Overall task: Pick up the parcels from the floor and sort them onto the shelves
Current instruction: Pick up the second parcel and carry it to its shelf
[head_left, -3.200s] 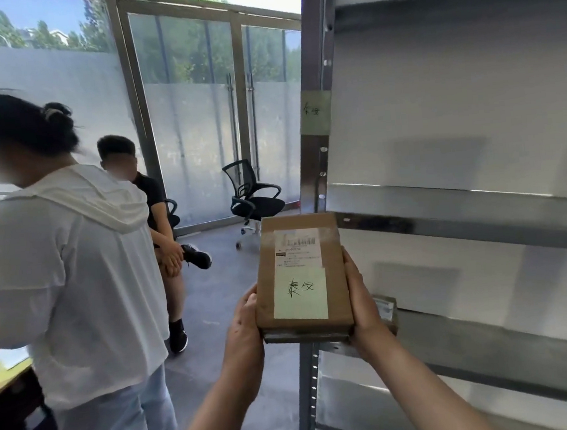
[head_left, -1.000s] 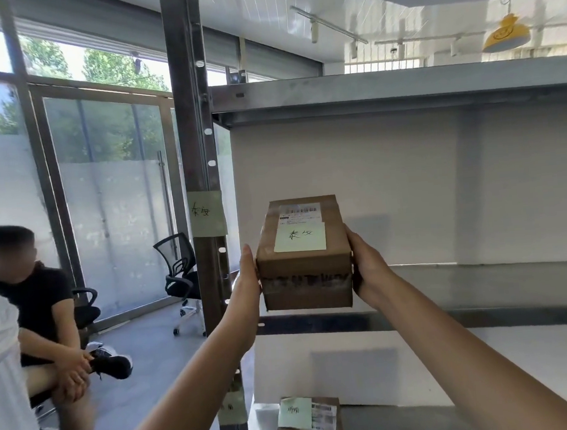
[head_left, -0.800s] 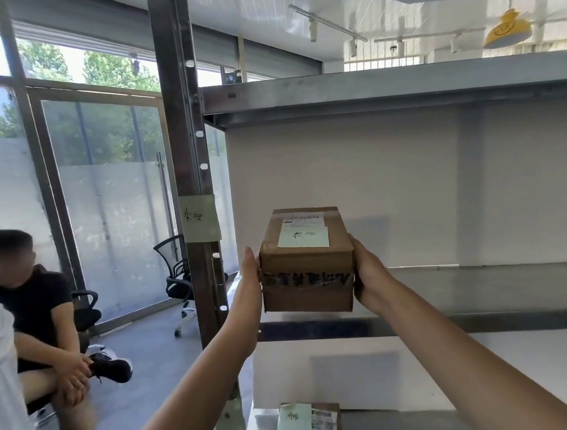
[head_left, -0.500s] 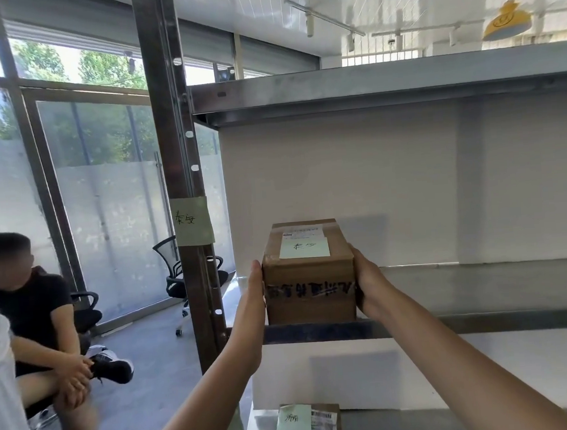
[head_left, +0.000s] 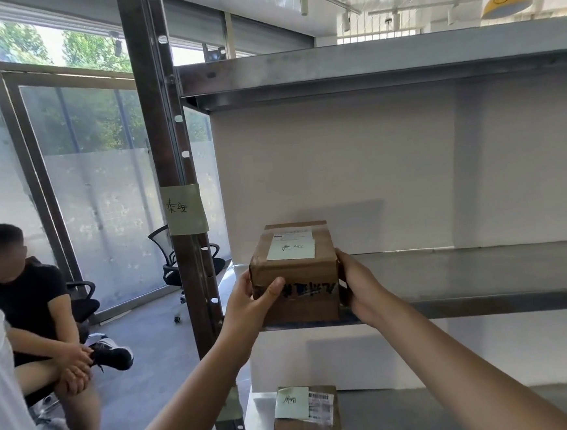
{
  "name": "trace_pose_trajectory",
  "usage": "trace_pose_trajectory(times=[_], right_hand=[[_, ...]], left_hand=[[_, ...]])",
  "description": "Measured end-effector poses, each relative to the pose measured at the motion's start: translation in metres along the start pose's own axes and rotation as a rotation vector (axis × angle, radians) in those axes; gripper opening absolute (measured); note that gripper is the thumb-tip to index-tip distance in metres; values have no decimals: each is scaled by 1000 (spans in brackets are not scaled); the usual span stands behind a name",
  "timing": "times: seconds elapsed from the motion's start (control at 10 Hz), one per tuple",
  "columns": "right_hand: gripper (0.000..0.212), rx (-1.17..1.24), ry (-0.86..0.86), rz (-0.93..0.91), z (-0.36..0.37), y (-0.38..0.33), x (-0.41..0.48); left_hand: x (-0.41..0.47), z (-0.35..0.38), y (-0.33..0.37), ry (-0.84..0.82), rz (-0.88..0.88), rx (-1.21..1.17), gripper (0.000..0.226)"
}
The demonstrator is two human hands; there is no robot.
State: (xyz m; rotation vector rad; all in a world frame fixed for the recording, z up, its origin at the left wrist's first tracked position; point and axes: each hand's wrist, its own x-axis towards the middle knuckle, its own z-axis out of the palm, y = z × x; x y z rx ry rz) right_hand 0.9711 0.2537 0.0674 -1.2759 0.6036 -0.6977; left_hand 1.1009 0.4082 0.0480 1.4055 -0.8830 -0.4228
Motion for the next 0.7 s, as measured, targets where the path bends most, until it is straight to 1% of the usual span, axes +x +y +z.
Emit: trace_pose_trajectory(times=[0.1, 0.2, 0.3, 0.4, 0.5, 0.6, 0.7], right_hand=[[49, 16, -1, 14, 4, 4, -6], [42, -42, 15, -1, 4, 9, -11], [37, -100, 37, -36, 5, 8, -23], [37, -110, 81, -76, 8, 5, -35], [33, -105, 108, -111, 14, -4, -53], [39, -156, 133, -131, 15, -7, -69], [33, -185, 147, -180, 18, -6, -87]], left_hand=[[-4, 0, -1, -2, 15, 2, 58], [-8, 1, -4, 20, 19, 11, 49], [-13, 0, -6, 28, 45, 99, 45], [-20, -3, -5, 44, 93, 175, 55], [-29, -6, 6, 72, 78, 229, 80], [-41, -7, 14, 107, 88, 203, 88], [-60, 2, 26, 138, 165, 137, 83]])
